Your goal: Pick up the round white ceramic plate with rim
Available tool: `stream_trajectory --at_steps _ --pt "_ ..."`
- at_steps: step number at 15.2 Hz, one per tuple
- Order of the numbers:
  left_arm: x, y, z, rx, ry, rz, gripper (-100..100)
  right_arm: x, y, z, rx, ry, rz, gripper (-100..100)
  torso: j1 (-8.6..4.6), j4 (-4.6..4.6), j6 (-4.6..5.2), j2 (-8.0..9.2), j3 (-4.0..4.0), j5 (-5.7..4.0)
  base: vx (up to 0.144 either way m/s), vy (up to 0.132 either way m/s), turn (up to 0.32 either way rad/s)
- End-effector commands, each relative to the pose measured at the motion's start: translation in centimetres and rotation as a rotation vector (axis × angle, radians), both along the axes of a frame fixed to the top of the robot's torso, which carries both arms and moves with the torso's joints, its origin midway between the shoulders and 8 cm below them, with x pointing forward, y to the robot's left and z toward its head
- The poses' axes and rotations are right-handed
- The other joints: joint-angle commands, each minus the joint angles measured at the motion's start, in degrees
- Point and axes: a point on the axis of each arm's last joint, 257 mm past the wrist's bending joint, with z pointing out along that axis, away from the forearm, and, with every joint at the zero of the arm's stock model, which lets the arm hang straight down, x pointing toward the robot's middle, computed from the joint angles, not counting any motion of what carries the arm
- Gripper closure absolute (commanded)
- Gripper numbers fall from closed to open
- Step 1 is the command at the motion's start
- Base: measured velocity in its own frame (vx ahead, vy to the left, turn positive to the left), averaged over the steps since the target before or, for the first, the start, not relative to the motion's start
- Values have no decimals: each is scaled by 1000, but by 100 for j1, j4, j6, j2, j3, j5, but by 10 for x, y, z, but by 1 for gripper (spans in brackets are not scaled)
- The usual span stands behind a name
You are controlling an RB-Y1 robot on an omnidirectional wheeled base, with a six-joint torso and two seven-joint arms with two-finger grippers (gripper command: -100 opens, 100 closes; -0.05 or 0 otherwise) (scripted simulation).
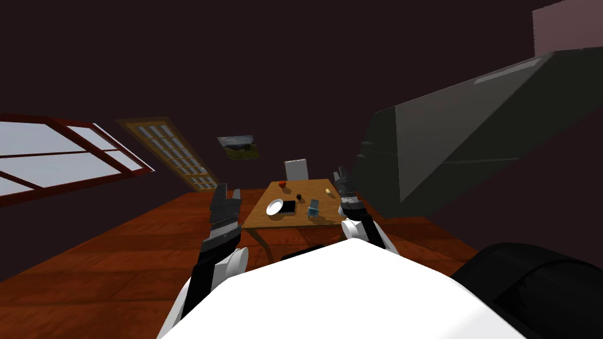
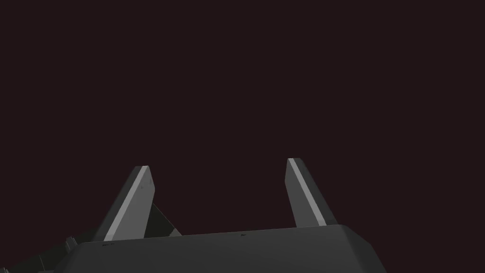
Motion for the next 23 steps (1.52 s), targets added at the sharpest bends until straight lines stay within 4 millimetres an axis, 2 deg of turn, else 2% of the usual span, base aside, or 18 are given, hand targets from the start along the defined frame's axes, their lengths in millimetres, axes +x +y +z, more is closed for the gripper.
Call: stream_trajectory --at_steps 1,5,6,8,9,15,16,18,19,21,23 --pt "6 -2 -7 14 22 -15 -100 0 0 0 0 0 0 0 0 0 0 0 0 0 1 2 -13" --pt "24 -2 -33 29 95 -48 -100 0 0 0 0 0 0 0 7 -1 1 -4 -2 2 7 12 -29" --pt "24 -2 -33 29 95 -48 -100 0 0 0 0 0 0 0 9 -1 1 -5 -3 2 5 15 -20" --pt "37 0 -53 25 146 -63 -100 0 0 0 0 0 0 0 9 -1 1 -4 -3 2 5 15 -23" --pt "37 0 -53 25 146 -63 -100 0 0 0 0 0 0 0 9 -1 0 -4 -3 2 6 13 -27" --pt "70 9 -112 -15 294 -88 -100 0 0 0 0 0 0 0 10 -2 1 -6 -4 3 8 18 -38" --pt "71 10 -116 -16 302 -87 -100 0 0 0 0 0 0 0 10 -2 1 -6 -4 3 6 19 -35" --pt "84 15 -141 -42 364 -93 -100 0 0 0 0 0 0 0 11 -2 1 -6 -4 3 7 20 -40" --pt "84 16 -146 -44 374 -91 -100 0 0 0 0 0 0 0 11 -2 2 -7 -4 3 9 21 -39" --pt "96 20 -173 -76 438 -96 -100 0 0 0 0 0 0 0 11 -2 0 -7 -4 3 10 22 -42" --pt "101 23 -187 -94 472 -97 -100 0 0 0 0 0 0 0 11 -2 0 -6 -4 3 8 22 -35"
